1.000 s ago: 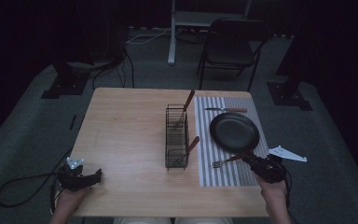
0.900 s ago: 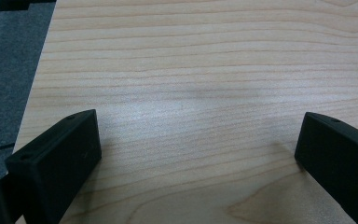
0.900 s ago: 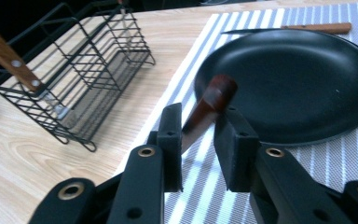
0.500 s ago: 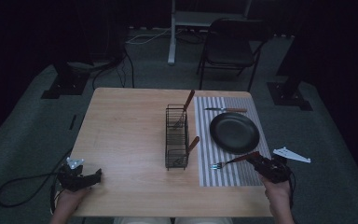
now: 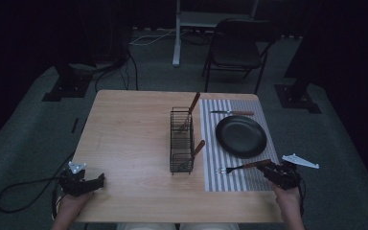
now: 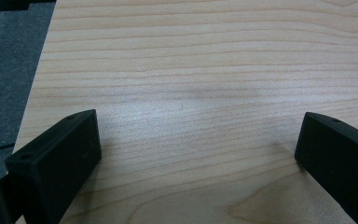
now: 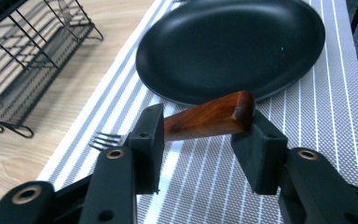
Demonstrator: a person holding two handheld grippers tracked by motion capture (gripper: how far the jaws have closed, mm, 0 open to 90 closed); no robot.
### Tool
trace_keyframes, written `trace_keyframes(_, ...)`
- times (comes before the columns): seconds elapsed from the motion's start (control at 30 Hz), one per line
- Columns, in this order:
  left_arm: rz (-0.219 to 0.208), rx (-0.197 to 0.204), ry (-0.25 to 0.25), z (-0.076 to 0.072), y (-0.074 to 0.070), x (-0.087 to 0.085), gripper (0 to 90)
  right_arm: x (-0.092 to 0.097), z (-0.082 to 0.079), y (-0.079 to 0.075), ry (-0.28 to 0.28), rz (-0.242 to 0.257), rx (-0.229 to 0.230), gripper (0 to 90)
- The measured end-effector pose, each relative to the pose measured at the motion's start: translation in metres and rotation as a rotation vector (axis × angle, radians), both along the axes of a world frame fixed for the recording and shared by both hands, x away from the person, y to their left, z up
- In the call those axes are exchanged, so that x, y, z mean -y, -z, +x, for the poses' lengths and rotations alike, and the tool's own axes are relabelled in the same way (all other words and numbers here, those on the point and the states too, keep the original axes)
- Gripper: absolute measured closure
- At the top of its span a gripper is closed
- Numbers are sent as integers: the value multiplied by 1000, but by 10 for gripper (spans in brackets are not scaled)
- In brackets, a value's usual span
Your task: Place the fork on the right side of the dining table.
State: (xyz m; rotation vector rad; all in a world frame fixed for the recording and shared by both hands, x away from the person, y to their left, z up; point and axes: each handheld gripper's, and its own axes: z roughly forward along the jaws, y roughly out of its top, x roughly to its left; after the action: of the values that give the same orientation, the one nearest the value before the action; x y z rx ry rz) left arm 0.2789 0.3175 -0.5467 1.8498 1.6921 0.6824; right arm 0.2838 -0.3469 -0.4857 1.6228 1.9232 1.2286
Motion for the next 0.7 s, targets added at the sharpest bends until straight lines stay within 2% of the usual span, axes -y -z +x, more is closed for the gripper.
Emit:
trace_keyframes(0.1,0,0,0,0,0,0,6,8,2,6,-1,15,-14,498)
trace_keyframes(0.37,1,0,1,0,0,0,7,19,6,17,6,31,-43,498)
trace_keyframes(0.7,1,0,1,0,0,0,6,30,25,44,36,-10,-121,490)
